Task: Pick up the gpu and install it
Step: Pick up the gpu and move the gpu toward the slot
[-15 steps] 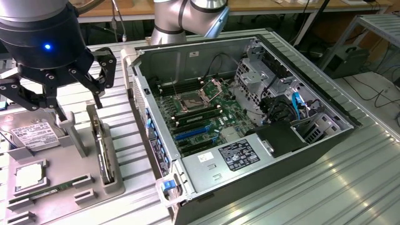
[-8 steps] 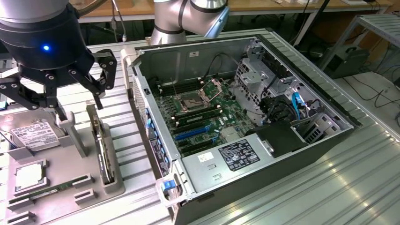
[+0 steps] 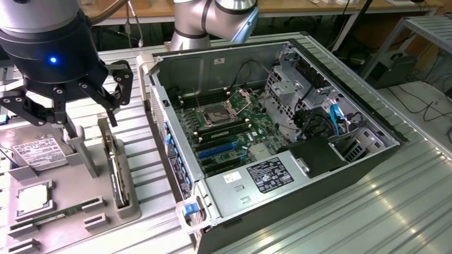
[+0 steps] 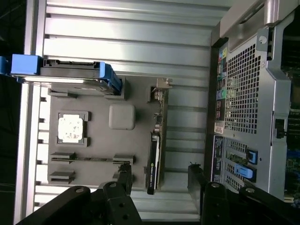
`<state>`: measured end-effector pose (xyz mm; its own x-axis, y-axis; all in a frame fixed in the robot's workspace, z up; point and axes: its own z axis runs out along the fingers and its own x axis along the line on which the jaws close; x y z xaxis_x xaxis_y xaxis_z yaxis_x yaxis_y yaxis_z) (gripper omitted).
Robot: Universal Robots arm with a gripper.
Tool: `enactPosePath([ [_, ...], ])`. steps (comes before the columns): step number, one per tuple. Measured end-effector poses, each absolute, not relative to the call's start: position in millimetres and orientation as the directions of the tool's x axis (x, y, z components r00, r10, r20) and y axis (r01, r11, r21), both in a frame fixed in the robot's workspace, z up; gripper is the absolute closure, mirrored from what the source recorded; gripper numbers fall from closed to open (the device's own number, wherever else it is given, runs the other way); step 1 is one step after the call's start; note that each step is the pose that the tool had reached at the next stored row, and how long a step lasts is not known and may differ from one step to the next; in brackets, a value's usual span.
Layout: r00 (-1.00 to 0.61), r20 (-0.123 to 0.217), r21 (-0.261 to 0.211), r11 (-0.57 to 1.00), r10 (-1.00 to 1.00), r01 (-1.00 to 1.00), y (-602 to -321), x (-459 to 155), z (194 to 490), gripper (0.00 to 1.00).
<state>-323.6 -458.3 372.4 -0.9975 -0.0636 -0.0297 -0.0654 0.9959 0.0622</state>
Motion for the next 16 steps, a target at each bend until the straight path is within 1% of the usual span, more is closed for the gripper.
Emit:
enactPosePath([
  [16,-0.998,-0.030,0.062,0.996,-0.055,-0.056,-458.0,-323.6,361.2,0.40],
])
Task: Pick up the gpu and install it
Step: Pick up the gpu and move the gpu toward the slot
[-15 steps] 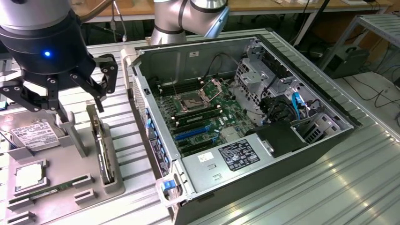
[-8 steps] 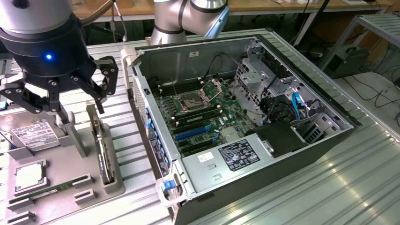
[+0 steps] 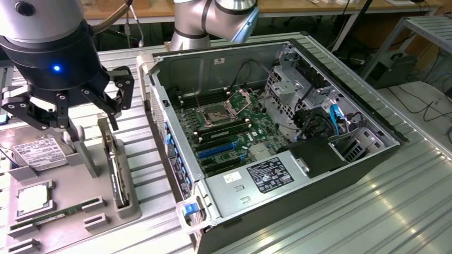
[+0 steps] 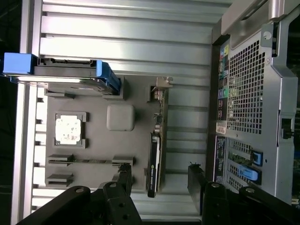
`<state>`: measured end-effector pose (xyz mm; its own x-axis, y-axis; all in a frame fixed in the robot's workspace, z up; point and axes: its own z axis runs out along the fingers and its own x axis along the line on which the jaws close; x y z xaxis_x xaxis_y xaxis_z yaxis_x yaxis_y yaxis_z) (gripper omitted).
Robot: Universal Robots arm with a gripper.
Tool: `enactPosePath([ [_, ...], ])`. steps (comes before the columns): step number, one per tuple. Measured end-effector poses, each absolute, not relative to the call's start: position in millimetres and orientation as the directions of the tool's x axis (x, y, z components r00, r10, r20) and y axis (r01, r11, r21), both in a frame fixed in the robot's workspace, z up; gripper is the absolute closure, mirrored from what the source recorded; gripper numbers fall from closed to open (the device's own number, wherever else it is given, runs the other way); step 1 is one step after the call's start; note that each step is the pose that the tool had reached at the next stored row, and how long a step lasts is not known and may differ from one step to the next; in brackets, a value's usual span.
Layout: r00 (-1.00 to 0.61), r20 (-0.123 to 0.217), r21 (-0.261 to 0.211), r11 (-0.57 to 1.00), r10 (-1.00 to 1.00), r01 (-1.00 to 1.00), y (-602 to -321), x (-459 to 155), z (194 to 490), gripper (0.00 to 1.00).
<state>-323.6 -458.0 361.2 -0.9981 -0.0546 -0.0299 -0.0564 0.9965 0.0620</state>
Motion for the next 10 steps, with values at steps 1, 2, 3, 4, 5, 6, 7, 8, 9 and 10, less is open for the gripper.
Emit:
enactPosePath([
  [1,-0.998,-0.030,0.062,0.997,-0.054,-0.056,-458.0,-323.6,360.1,0.40],
  [2,-0.998,-0.030,0.062,0.997,-0.053,-0.055,-458.1,-323.6,359.0,0.40],
  [3,-0.998,-0.030,0.062,0.997,-0.053,-0.054,-458.0,-323.6,358.2,0.40],
  [4,-0.998,-0.030,0.062,0.997,-0.052,-0.053,-458.0,-323.6,357.1,0.40],
  [5,-0.998,-0.030,0.062,0.997,-0.051,-0.053,-458.1,-323.7,356.6,0.40],
  [6,-0.998,-0.030,0.062,0.997,-0.050,-0.051,-458.1,-323.7,356.0,0.40],
  [7,-0.998,-0.030,0.062,0.997,-0.047,-0.049,-458.1,-323.7,355.4,0.40],
  [8,-0.999,-0.030,0.062,0.997,-0.044,-0.046,-458.2,-323.7,354.8,0.40],
  [9,-0.999,-0.030,0.062,0.997,-0.041,-0.043,-458.2,-323.7,354.2,0.40],
  [10,-0.999,-0.030,0.062,0.997,-0.040,-0.042,-458.2,-323.7,353.4,0.40],
])
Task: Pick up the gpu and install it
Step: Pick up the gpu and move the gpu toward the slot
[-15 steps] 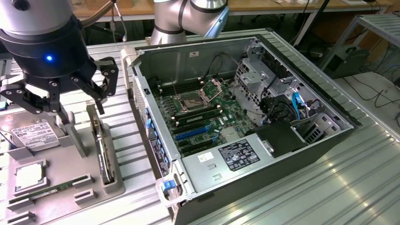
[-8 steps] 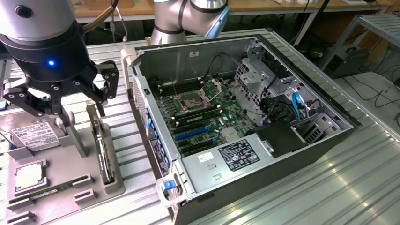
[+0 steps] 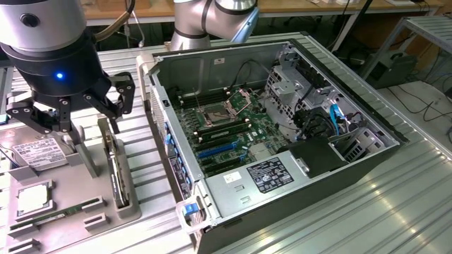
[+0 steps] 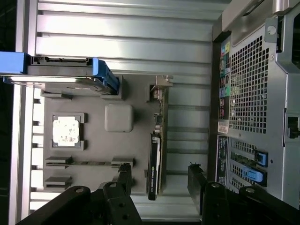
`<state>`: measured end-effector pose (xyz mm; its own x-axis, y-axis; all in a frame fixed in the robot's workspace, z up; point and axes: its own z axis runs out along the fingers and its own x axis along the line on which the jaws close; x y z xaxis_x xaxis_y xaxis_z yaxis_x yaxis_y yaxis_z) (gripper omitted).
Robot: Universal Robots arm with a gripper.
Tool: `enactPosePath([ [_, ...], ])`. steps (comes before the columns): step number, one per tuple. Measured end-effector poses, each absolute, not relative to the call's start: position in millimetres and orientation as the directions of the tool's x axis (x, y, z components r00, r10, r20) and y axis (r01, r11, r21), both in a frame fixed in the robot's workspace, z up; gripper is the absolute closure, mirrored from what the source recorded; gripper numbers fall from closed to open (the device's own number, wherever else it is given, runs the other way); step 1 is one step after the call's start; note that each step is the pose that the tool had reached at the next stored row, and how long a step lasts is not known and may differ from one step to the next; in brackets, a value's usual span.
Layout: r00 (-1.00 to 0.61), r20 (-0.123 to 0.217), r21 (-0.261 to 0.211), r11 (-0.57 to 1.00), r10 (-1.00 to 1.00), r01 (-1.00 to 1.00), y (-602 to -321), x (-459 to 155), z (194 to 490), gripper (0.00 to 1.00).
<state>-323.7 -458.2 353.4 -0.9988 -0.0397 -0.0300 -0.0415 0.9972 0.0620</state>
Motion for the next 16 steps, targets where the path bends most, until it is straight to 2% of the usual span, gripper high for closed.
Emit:
enactPosePath([
  [16,-0.999,-0.029,0.044,0.998,-0.033,-0.034,-459.2,-323.5,333.6,0.40],
])
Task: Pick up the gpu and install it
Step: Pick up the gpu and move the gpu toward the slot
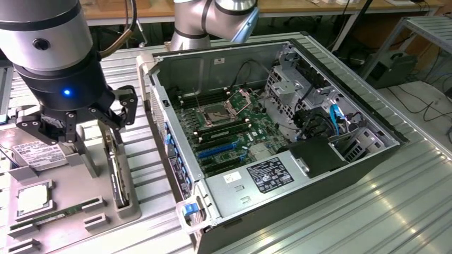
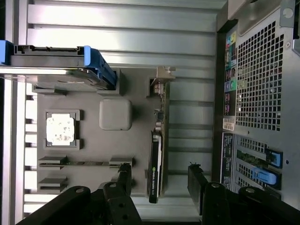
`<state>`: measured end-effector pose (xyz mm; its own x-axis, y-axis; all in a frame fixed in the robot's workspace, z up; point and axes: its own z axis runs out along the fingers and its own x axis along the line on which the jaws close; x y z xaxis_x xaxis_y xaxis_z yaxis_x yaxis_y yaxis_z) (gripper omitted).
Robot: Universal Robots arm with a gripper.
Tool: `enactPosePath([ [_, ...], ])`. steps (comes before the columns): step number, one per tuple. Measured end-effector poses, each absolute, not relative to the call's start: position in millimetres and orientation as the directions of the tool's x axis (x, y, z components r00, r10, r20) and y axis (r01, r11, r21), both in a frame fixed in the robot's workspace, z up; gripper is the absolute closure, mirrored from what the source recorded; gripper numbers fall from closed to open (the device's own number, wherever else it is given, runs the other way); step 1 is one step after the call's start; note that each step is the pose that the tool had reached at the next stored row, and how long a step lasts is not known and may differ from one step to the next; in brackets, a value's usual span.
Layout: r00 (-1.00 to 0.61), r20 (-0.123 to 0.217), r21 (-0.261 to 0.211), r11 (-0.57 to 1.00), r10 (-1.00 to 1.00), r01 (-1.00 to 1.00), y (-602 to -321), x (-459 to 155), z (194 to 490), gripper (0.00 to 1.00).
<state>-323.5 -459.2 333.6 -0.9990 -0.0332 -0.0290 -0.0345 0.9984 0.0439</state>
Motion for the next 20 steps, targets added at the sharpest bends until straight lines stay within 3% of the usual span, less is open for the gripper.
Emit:
enactPosePath([
  [20,-0.999,-0.029,0.044,0.999,0.023,0.022,-458.9,-323.5,314.1,0.40],
])
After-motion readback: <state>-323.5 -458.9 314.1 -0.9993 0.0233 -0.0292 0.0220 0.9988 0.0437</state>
